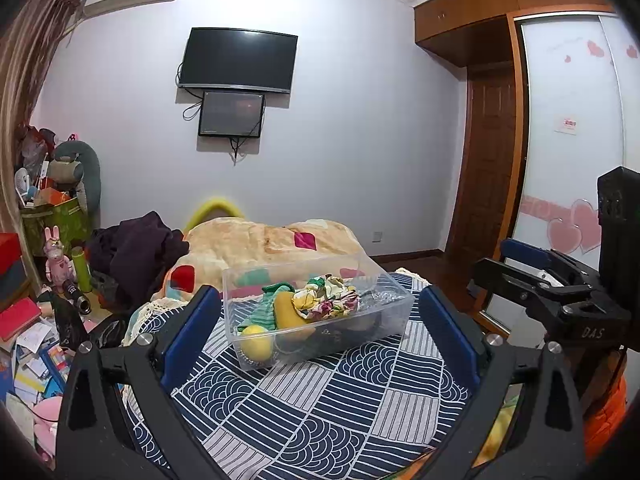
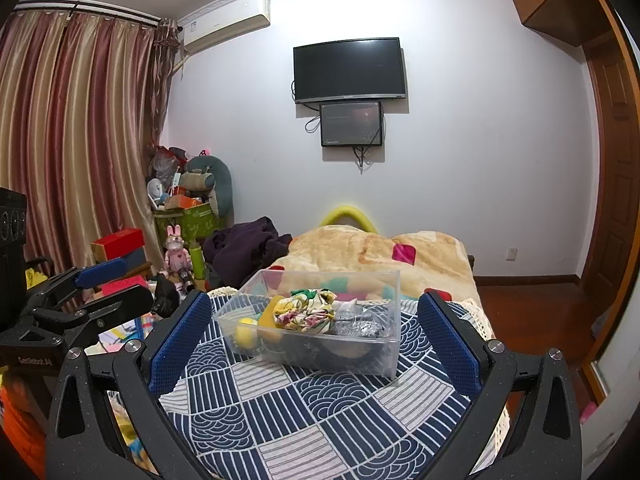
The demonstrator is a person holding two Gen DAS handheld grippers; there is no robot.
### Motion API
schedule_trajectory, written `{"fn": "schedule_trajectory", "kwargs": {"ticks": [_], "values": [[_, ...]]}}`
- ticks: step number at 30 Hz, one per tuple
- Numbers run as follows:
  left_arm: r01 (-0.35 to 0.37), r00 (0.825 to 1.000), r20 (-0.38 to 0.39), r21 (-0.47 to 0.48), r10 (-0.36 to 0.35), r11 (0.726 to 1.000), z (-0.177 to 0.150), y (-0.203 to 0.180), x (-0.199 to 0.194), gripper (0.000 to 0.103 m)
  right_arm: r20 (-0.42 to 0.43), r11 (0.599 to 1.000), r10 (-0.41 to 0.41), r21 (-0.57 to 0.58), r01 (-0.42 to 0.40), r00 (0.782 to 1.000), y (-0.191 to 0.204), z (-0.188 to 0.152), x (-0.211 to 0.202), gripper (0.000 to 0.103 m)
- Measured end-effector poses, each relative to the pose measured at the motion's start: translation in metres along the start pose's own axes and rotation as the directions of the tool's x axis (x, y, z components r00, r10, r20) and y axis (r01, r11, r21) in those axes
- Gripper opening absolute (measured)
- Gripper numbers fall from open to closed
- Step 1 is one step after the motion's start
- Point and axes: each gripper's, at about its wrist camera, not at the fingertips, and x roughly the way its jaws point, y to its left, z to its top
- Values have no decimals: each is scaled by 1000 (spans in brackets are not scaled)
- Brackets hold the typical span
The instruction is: Organize soft objects
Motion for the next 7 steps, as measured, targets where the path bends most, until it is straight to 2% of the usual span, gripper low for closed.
{"fn": "schedule_trajectory", "kwargs": {"ticks": [7], "values": [[7, 1000, -9, 4, -6, 1000, -1, -2, 1, 100, -8, 1000, -2, -1, 2, 1000, 0, -2, 2, 103]]}}
